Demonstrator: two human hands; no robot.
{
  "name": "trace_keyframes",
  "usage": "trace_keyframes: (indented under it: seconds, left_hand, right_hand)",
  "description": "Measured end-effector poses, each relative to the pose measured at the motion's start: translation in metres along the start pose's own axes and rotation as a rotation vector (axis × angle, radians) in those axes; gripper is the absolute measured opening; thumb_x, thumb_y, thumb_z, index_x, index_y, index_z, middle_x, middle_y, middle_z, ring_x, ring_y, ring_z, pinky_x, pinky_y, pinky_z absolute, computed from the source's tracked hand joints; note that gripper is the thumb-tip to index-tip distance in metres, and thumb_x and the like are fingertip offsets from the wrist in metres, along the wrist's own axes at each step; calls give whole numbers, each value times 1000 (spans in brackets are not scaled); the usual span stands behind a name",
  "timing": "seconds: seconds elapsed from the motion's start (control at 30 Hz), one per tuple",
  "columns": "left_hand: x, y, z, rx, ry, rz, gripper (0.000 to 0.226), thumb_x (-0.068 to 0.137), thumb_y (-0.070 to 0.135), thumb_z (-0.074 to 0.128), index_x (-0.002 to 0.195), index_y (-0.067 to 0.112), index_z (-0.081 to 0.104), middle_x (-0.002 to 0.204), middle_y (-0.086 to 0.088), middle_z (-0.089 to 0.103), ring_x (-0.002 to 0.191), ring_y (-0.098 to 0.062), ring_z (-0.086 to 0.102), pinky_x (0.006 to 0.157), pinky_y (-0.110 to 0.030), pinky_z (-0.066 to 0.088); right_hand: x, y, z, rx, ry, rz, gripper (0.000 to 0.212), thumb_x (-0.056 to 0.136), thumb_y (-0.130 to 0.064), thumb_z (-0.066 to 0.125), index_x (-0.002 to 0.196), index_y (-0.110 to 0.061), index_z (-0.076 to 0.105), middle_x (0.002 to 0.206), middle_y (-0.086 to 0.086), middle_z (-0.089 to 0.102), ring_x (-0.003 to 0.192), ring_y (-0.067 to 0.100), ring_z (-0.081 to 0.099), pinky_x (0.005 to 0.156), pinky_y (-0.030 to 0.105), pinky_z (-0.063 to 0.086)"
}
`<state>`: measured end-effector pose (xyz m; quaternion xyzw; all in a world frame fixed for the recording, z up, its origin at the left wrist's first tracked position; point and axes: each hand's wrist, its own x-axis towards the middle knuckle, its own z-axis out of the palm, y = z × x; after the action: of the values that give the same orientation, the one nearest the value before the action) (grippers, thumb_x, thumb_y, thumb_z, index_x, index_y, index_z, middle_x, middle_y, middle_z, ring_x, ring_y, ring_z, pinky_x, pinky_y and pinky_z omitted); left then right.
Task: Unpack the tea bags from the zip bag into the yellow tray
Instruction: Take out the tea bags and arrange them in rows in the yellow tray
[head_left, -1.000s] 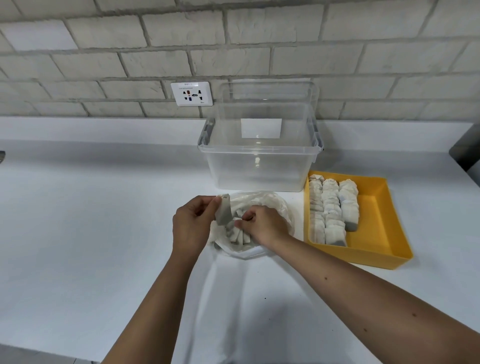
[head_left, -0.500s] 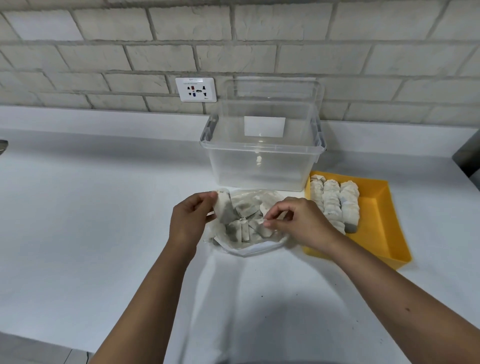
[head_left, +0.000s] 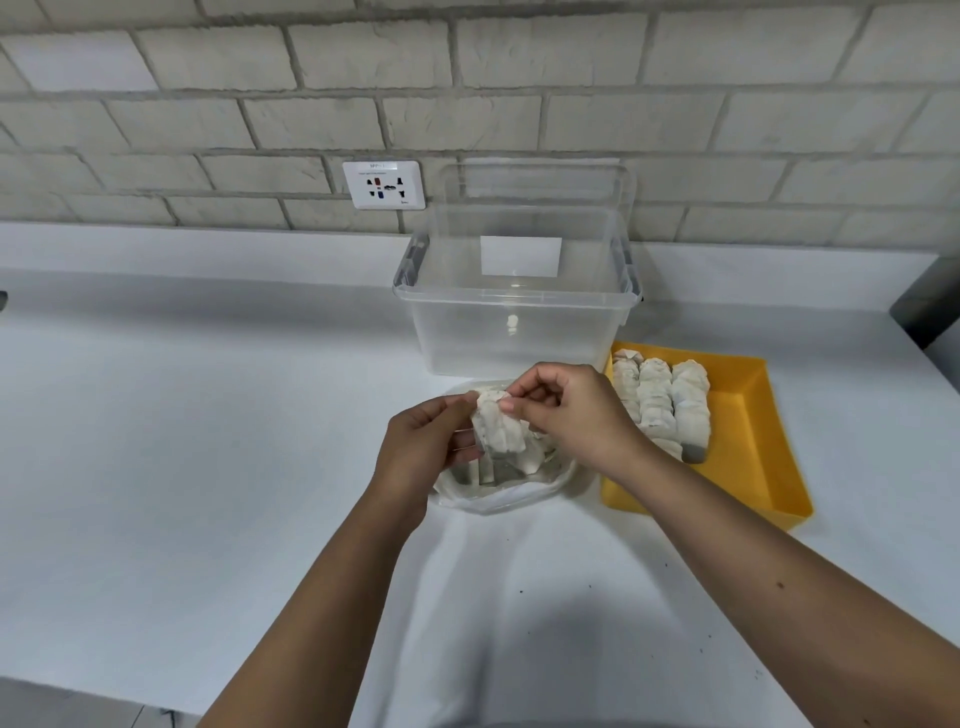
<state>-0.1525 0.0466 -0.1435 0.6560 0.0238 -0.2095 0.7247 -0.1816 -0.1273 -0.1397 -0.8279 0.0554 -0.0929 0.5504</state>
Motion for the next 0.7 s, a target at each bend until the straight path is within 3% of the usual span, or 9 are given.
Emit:
trace_keyframes:
  seconds: [0.13, 0.27, 0.37, 0.43, 0.6, 0.7]
  left_hand:
    - [1, 1, -2, -2, -17, -11, 24, 96, 25, 63, 102, 5, 75, 94, -13, 78, 81, -20, 74, 73, -26, 60]
    - [1, 0, -4, 65, -13, 28, 21, 87, 18, 75, 107, 10, 75, 94, -11, 78, 84, -19, 73, 70, -24, 59]
    - [7, -4, -13, 151, 104, 104, 17, 86, 11, 75, 102, 16, 76, 91, -10, 78, 86, -23, 72, 82, -34, 61]
    - [12, -4, -23, 221, 190, 162, 15, 86, 13, 74, 97, 22, 77, 87, -11, 77, 84, -21, 72, 90, -44, 59]
    - [17, 0, -38, 279, 238, 234, 14, 86, 16, 71, 92, 28, 77, 92, -21, 72, 75, -18, 63, 91, -52, 56]
    - [17, -2, -40, 295, 230, 240, 15, 87, 16, 70, 95, 26, 77, 91, -22, 71, 74, -18, 62, 90, -54, 56]
  right_hand:
    - [3, 4, 6, -31, 35, 4, 9, 76, -18, 82, 77, -18, 72, 72, -2, 70, 61, 4, 58, 66, 27, 54]
    - [7, 3, 13, -28, 54, 2, 11, 76, -18, 82, 77, -15, 71, 70, 0, 69, 56, 1, 55, 59, 18, 50]
    - [11, 6, 20, 7, 34, 31, 7, 83, -18, 75, 81, -13, 70, 74, 5, 71, 57, 6, 59, 60, 23, 53]
    - [13, 18, 27, -95, 28, 43, 8, 89, -22, 68, 83, -16, 70, 75, -1, 70, 62, 9, 61, 65, 29, 53]
    - [11, 44, 48, -384, -195, 191, 13, 83, -31, 70, 91, -21, 72, 69, -17, 57, 70, 2, 56, 71, 25, 43]
    - [9, 45, 62, -521, -157, 249, 21, 78, -45, 72, 93, -29, 70, 84, -13, 66, 85, 10, 61, 73, 27, 45]
